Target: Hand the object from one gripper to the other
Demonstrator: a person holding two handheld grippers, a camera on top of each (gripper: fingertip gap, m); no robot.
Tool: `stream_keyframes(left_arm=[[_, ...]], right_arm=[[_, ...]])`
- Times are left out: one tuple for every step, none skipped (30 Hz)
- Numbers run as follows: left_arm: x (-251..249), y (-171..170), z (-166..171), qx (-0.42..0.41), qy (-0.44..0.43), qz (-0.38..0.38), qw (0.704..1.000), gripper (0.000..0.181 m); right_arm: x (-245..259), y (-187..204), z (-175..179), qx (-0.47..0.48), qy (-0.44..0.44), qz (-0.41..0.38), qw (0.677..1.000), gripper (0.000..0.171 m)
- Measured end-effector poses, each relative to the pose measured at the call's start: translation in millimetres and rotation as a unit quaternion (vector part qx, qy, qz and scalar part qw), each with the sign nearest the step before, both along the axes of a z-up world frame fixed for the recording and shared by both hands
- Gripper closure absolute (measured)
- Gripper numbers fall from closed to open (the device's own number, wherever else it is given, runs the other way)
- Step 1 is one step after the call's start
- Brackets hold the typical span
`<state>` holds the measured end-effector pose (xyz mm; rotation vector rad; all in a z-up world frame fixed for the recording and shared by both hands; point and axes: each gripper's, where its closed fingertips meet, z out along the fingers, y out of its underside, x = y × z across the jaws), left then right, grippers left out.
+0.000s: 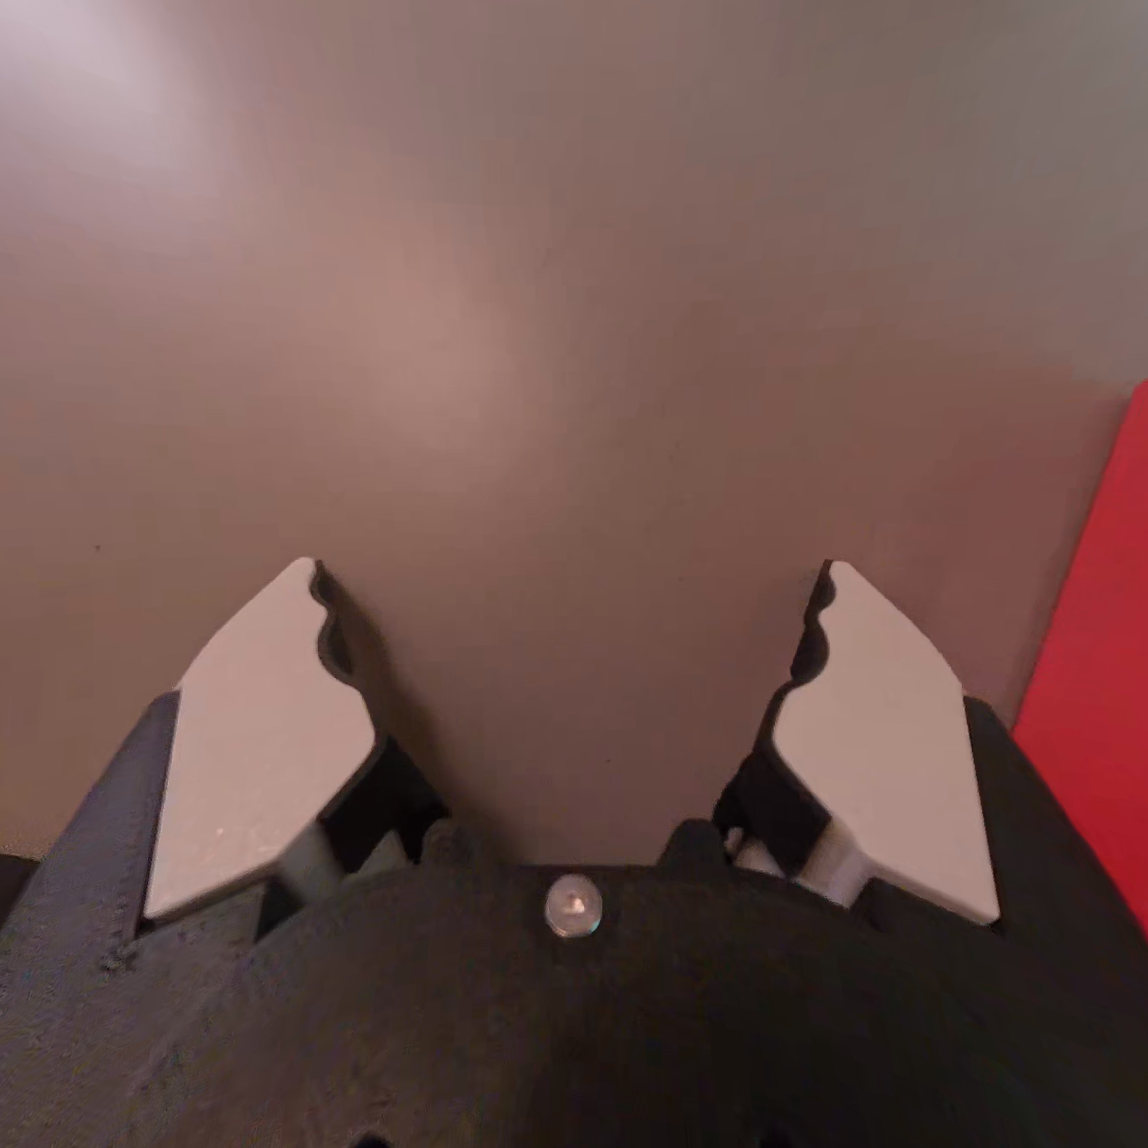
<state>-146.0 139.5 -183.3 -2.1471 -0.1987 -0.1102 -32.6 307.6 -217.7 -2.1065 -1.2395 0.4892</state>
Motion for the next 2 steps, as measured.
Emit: stream_keyframes(left_arm=[[-0.8,1.1,-4.7,-0.013,0.011,0.002,1.0,0.053],[1.2,1.3,-8.9,-0.028,0.015,-0.005,0.999,0.052]], right_arm=[[0.2,0.3,-0.1,-0.001,0.0,-0.001,1.0,0.031],[0.8,0.7,-0.5,-0.002,-0.001,-0.003,1.0,0.03]])
